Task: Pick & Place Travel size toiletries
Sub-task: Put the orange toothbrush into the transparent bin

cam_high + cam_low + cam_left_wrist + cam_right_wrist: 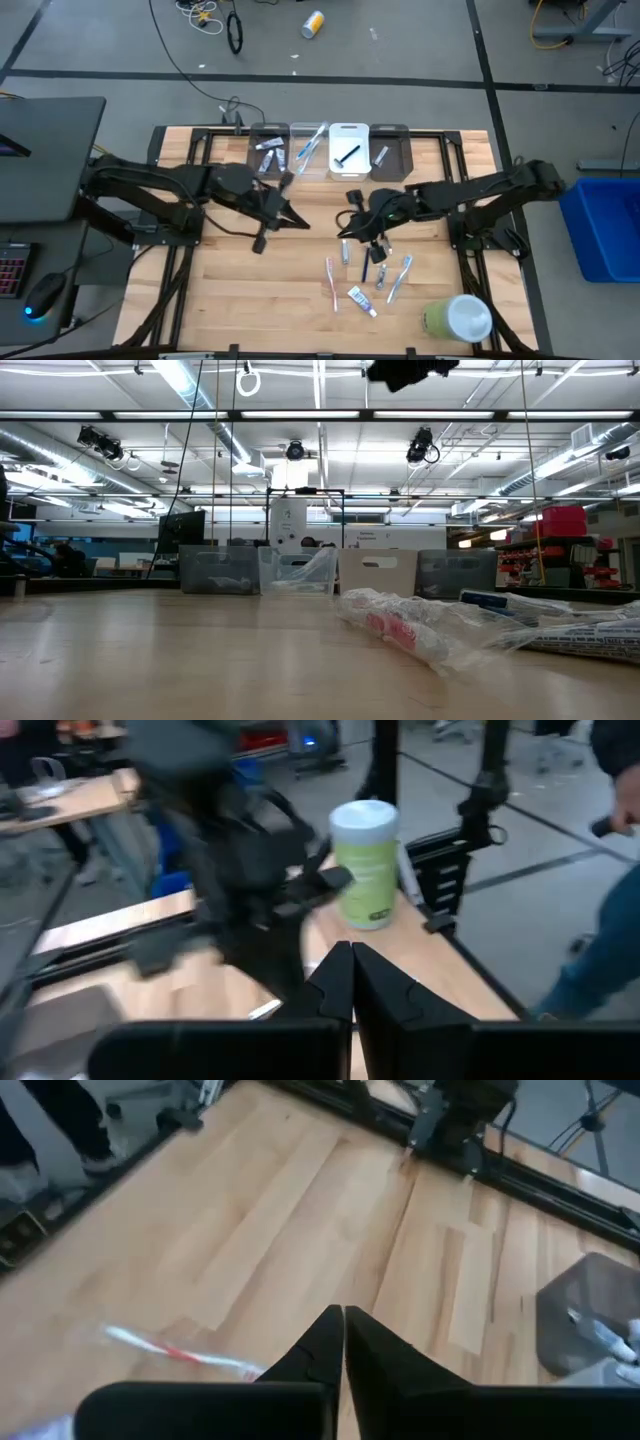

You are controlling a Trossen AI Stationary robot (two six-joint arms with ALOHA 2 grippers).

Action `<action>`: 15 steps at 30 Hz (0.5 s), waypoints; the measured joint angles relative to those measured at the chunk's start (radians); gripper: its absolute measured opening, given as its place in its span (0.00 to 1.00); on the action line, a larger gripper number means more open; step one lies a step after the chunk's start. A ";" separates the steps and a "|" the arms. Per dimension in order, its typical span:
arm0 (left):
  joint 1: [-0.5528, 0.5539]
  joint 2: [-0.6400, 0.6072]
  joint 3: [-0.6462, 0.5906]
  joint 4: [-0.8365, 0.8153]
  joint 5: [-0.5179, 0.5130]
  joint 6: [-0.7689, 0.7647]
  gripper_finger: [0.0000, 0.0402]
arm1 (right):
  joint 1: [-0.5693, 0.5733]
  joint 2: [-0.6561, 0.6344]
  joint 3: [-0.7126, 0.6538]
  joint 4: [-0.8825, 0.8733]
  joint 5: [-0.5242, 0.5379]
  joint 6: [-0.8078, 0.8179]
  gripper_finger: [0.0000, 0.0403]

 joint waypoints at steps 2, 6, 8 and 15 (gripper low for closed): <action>0.000 -0.022 0.003 0.010 -0.023 0.000 0.01 | 0.004 0.035 -0.001 -0.005 -0.001 -0.038 0.11; 0.000 -0.071 0.003 0.000 -0.085 -0.001 0.01 | 0.015 0.099 -0.001 0.000 -0.008 -0.115 0.25; 0.000 -0.089 -0.001 -0.028 -0.112 -0.003 0.02 | 0.017 0.130 0.000 0.002 -0.008 -0.133 0.33; 0.000 -0.099 0.000 -0.033 -0.147 -0.028 0.01 | 0.016 0.227 0.049 -0.041 -0.008 -0.149 0.59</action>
